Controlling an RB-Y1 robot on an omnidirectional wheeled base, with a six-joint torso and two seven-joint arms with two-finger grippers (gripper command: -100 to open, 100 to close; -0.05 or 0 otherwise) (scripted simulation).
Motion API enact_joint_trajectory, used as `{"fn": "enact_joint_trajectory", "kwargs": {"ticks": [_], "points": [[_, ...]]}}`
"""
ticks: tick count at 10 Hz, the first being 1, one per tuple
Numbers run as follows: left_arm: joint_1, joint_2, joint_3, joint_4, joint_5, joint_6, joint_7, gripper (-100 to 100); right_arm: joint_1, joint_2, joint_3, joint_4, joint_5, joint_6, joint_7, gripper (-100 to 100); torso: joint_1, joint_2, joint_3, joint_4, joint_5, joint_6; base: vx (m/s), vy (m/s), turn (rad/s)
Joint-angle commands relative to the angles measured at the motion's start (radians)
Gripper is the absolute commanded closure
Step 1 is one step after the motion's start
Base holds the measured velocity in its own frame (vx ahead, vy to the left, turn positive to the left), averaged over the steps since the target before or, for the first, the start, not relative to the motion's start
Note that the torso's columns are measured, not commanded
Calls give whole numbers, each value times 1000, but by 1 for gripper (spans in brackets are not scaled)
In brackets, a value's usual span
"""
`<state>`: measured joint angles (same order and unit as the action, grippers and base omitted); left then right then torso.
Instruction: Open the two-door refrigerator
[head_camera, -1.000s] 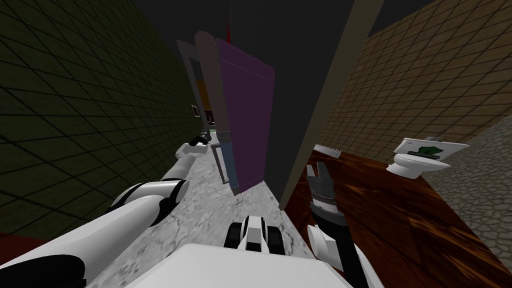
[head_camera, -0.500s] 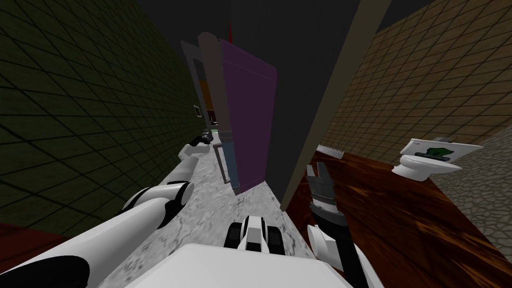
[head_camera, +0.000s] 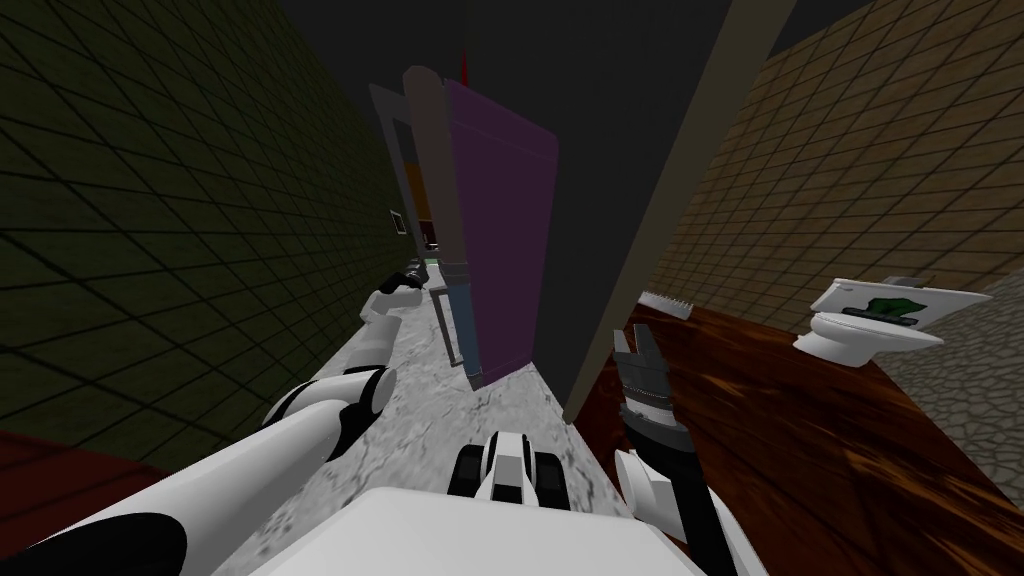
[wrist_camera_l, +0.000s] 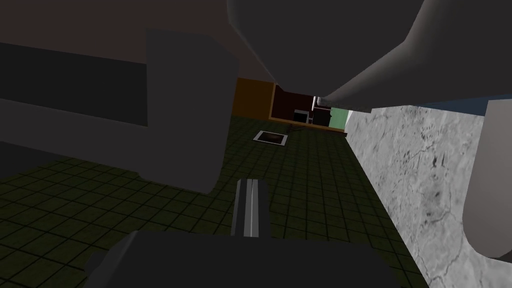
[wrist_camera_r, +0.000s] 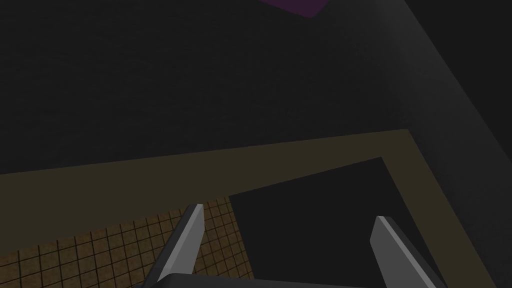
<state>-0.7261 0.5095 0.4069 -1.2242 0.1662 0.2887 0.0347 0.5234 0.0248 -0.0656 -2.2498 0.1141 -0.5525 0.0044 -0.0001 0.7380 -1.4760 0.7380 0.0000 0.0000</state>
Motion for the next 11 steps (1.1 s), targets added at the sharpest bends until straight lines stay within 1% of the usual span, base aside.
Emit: {"fn": "enact_joint_trajectory", "kwargs": {"ticks": [1, 2, 4, 5, 6, 7, 8, 11], "points": [[-14, 12, 11, -4, -3, 34, -8, -100, 0, 0, 0, 0, 0, 0, 0, 0, 0, 0, 0, 0, 0, 0, 20, -48, 28], [-18, 16, 14, -5, -5, 43, -9, -100, 0, 0, 0, 0, 0, 0, 0, 0, -3, -1, 0, 0, -1, 0, 21, -90, 54], [-37, 34, 27, -6, -10, 88, -13, -100, 0, 0, 0, 0, 0, 0, 0, 0, -9, -1, -2, 10, -11, 6, 20, -116, 49], [-47, 43, 34, -6, -14, 113, -15, -100, 0, 0, 0, 0, 0, 0, 0, 0, -11, -1, -2, 9, -12, 7, 46, -111, 31], [-47, 43, 34, -6, -14, 113, -15, -100, 0, 0, 0, 0, 0, 0, 0, 0, -11, -3, -3, 9, -13, 8, 43, -79, 4], [-59, 54, 43, -6, -18, 142, -18, -100, 0, 0, 0, 0, 0, 0, 0, 0, -9, -2, -3, 7, -11, 7, 48, -73, -25], [-65, 60, 48, -6, -20, 157, -20, -100, 0, 0, 0, 0, 0, 0, 0, 0, -5, -1, -2, 3, -5, 3, 41, -97, 38], [-87, 80, 63, -6, -27, 211, -25, -100, 0, 0, 0, 0, 0, 0, 0, 0, 1, 0, 0, 0, 0, 0, 41, -86, 18]]}}
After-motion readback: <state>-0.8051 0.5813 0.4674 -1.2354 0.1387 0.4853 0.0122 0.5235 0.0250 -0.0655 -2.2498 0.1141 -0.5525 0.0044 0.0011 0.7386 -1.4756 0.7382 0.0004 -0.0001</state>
